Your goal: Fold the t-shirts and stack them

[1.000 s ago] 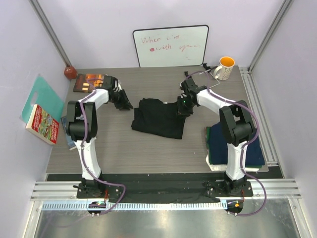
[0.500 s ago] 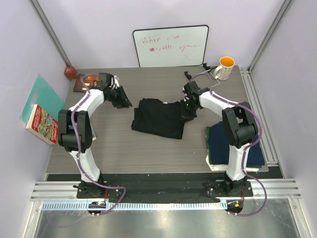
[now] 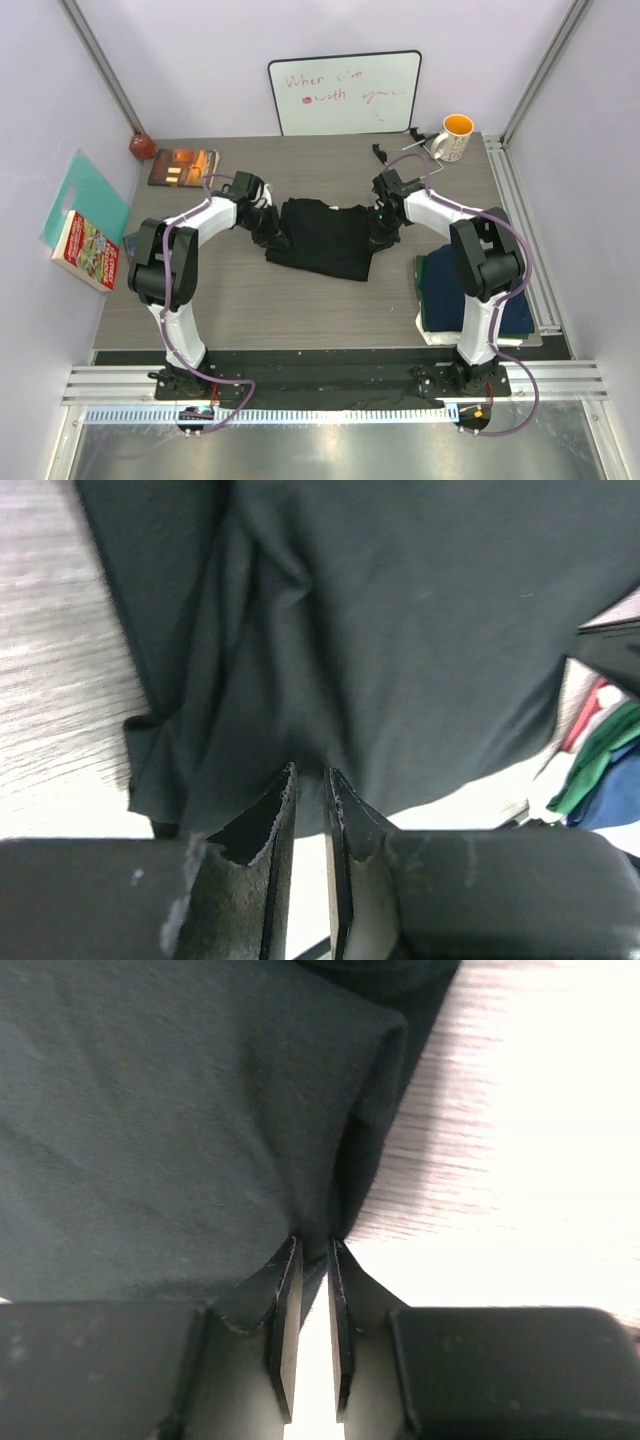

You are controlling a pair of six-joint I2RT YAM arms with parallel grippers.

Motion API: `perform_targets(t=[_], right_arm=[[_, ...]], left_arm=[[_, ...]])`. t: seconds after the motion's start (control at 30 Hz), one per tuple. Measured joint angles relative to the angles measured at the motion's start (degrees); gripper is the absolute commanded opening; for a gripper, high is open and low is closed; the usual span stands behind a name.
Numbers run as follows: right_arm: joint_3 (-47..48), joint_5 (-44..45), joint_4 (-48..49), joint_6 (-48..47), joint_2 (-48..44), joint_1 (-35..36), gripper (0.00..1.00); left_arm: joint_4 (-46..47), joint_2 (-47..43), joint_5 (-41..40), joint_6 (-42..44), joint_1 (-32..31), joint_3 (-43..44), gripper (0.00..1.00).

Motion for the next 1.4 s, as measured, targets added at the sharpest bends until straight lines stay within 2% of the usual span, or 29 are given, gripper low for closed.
perform_targets(t=[0.5,0.73,0.97,1.0,1.03,1.07,1.1,1.3,1.4], right_arm=[[-1.4,0.3,0.2,1.5,-0.6,-0.7,0.19],[-1.3,-0.6,0.3,1.9,-0.1,-1.2,0.16],[-1.3,-2.4,0.4,1.9,0.3,-2.1,0.14],[-1.3,-2.7,0.4,1.9,0.4,-2.2,0.15],[-1.3,-2.8,0.4,1.9,0.4,-2.3,0.20],[-1.4,-3.1,0.4,1.9,0.4,-2.4,0.24],[-1.4,-3.2,0.5,1.9,0.4,-2.5,0.26],[-3.6,-3.7,1.2,1.4,-1.3,-4.1,0.35],[-4.9,-3.0,0.5,0.8,-2.5,-5.7,0.35]], left_arm=[[1.6,0.3,-0.3,-0.8,0.2,-4.0,0.13],[0.8,-5.0,-3.1,-0.7,0.4,-9.0,0.12],[-2.0,-8.0,-6.1,0.5,5.7,-11.5,0.12],[-2.4,-8.0,-6.5,0.7,6.4,-11.5,0.12],[-2.7,-8.0,-6.9,0.8,7.1,-11.5,0.13],[-2.9,-8.0,-7.2,1.0,7.6,-11.5,0.14],[-3.2,-8.0,-7.5,1.1,7.9,-11.5,0.19],[-3.7,-7.9,-5.6,2.0,8.6,-11.3,0.39],[-3.4,-6.7,-2.6,1.9,9.7,-9.7,0.41]])
